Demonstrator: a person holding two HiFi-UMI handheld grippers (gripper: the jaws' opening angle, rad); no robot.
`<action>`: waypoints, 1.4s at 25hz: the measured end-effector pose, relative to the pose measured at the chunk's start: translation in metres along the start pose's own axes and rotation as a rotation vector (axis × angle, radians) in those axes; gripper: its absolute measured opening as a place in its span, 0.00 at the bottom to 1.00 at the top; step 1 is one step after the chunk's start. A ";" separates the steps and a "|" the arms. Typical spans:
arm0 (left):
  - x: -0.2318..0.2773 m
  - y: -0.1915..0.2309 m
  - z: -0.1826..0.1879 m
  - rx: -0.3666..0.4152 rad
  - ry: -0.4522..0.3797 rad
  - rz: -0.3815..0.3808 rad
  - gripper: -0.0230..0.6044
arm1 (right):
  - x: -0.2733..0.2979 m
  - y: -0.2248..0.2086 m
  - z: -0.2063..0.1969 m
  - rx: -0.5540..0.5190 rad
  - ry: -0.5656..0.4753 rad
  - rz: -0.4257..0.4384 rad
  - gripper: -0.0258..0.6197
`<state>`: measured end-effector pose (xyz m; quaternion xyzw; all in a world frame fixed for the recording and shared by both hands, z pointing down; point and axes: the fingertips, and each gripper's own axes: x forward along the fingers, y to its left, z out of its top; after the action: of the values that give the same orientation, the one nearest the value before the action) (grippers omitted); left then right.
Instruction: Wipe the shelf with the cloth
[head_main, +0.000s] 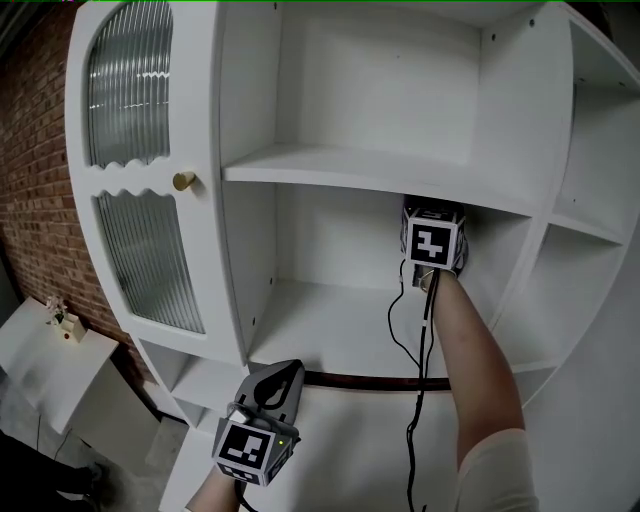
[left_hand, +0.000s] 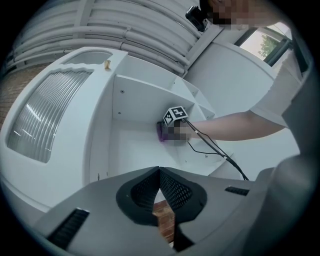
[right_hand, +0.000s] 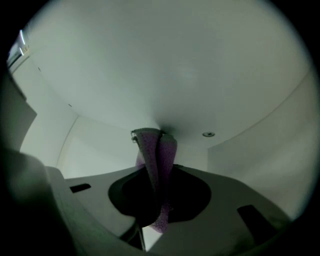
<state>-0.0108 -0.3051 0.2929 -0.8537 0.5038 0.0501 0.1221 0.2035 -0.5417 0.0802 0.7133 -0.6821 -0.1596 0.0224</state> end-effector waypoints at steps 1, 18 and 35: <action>0.000 -0.002 -0.001 -0.002 0.004 0.001 0.06 | -0.002 -0.008 0.000 -0.004 0.003 -0.038 0.17; -0.028 0.023 -0.016 -0.032 0.018 0.031 0.06 | -0.030 0.046 0.008 0.041 -0.033 0.048 0.16; -0.068 0.090 -0.042 -0.019 0.053 0.029 0.06 | -0.013 0.267 -0.006 0.161 0.031 0.351 0.16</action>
<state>-0.1240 -0.2993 0.3333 -0.8484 0.5186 0.0341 0.1001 -0.0532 -0.5486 0.1549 0.5854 -0.8060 -0.0872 0.0031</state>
